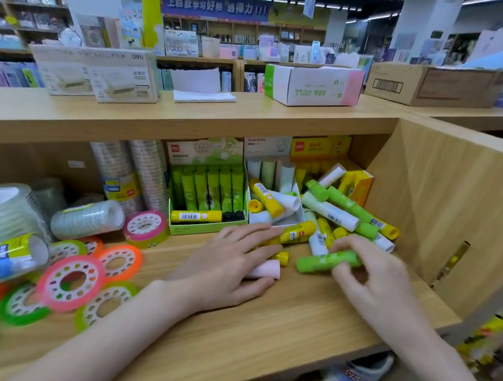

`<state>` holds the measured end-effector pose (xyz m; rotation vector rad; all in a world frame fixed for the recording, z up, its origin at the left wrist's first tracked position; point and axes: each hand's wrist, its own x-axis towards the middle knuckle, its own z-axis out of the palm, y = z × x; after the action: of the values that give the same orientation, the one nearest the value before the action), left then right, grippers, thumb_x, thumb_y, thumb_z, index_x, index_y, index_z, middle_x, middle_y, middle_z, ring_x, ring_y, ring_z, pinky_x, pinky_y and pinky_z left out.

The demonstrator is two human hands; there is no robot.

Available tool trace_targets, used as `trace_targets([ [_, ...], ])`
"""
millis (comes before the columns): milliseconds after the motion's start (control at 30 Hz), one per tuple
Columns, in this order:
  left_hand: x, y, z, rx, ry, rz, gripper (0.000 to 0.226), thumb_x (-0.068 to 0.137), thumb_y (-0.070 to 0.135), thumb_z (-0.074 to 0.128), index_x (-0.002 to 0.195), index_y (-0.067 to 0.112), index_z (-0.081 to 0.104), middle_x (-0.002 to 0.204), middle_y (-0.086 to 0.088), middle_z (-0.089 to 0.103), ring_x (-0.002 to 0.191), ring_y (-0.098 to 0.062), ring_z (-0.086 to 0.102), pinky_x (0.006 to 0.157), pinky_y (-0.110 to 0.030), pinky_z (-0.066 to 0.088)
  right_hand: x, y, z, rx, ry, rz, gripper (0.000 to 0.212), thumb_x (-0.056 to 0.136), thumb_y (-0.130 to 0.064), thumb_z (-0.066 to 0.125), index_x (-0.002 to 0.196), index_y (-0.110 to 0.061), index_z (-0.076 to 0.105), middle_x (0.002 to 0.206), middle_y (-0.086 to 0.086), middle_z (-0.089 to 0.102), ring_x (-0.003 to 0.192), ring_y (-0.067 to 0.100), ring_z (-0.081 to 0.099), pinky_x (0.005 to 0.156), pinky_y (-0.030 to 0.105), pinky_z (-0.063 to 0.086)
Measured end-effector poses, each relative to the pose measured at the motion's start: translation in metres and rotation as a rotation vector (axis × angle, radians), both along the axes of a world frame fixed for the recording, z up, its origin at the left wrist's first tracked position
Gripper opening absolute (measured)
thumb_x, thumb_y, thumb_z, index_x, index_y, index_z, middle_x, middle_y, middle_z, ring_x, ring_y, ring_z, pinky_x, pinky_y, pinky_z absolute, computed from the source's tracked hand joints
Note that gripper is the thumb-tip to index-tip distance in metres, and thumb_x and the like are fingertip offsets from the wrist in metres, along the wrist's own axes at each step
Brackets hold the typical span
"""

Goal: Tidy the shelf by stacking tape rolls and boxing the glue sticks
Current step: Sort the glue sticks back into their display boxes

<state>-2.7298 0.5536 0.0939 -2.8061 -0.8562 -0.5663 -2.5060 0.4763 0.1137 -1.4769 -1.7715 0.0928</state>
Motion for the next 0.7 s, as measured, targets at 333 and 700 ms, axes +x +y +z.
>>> trace_targets([
  [333,-0.010,-0.011,0.004,0.011,-0.004,0.037,0.045,0.089,0.050,0.042,0.126,0.025,0.052,0.124,0.005,0.053,0.114,-0.015,0.047,0.090,-0.029,0.043,0.003,-0.005,-0.001,-0.024,0.623,0.060,0.015,0.077,-0.002,0.069,0.081,-0.016,0.065,0.067,-0.001,0.067,0.057,0.011,0.061,0.055,0.015,0.046],
  [700,-0.048,-0.024,0.009,0.088,0.047,0.320,0.054,0.082,0.068,0.037,0.110,0.026,0.056,0.097,0.006,0.056,0.089,-0.019,0.057,0.086,-0.032,0.030,-0.034,0.034,0.033,-0.407,1.121,0.554,0.047,0.066,0.000,0.074,0.105,-0.015,0.052,0.088,0.010,0.064,0.072,0.015,0.061,0.057,0.019,0.049],
])
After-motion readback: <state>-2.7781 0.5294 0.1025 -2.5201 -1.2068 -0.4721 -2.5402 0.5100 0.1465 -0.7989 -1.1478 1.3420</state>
